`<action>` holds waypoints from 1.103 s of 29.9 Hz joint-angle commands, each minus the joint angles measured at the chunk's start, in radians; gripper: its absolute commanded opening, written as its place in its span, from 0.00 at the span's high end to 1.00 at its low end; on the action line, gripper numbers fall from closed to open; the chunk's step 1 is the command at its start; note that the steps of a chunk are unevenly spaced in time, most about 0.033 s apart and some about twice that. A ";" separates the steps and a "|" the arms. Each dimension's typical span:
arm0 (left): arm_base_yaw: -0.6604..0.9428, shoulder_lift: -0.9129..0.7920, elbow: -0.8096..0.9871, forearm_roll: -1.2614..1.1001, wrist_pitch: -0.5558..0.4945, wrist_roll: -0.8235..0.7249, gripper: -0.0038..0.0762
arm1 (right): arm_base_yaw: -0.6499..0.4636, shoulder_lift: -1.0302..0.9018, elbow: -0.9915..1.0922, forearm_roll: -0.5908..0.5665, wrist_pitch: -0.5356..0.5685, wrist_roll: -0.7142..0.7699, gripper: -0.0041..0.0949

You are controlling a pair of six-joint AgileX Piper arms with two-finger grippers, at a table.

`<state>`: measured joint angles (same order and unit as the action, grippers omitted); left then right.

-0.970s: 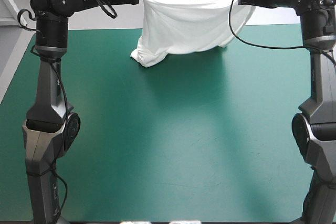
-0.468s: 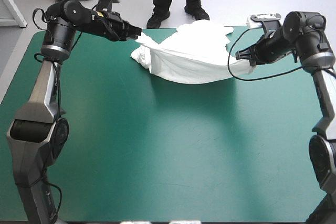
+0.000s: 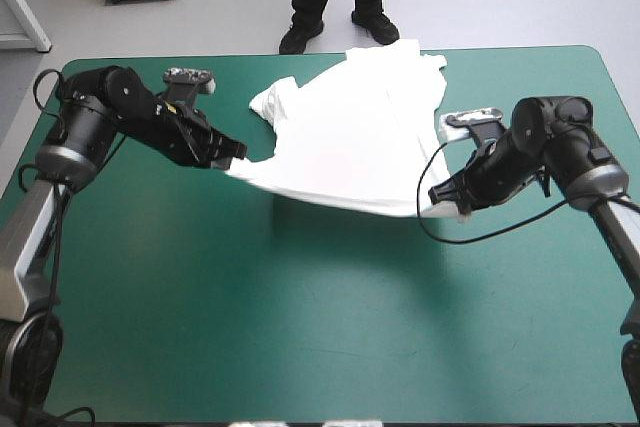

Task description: Fold the cloth

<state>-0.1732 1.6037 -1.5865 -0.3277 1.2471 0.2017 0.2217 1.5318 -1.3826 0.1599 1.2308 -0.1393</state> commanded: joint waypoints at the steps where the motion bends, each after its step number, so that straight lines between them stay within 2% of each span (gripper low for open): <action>1: -0.058 -0.153 0.119 0.039 0.041 -0.028 0.96 | 0.058 -0.065 0.041 -0.037 0.017 0.006 0.97; 7: -0.180 -0.336 0.361 0.246 0.033 -0.171 0.96 | 0.128 -0.106 0.160 -0.041 0.017 0.044 0.97; 16: -0.193 -0.488 0.647 0.143 -0.026 -0.221 0.96 | 0.194 -0.233 0.395 -0.020 0.017 0.082 0.97; 24: -0.272 -0.537 0.747 0.125 -0.055 -0.287 0.96 | 0.205 -0.345 0.554 -0.019 0.017 0.103 0.97; 27: -0.308 -0.542 0.776 0.127 -0.088 -0.307 0.96 | 0.205 -0.357 0.571 -0.024 0.010 0.103 0.97; 33: -0.343 -0.542 0.786 0.111 -0.073 -0.277 0.93 | 0.205 -0.357 0.567 -0.021 -0.015 0.090 0.95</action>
<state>-0.5048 1.0803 -0.7795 -0.1878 1.1742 -0.0883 0.4279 1.1950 -0.7929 0.1384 1.2064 -0.0362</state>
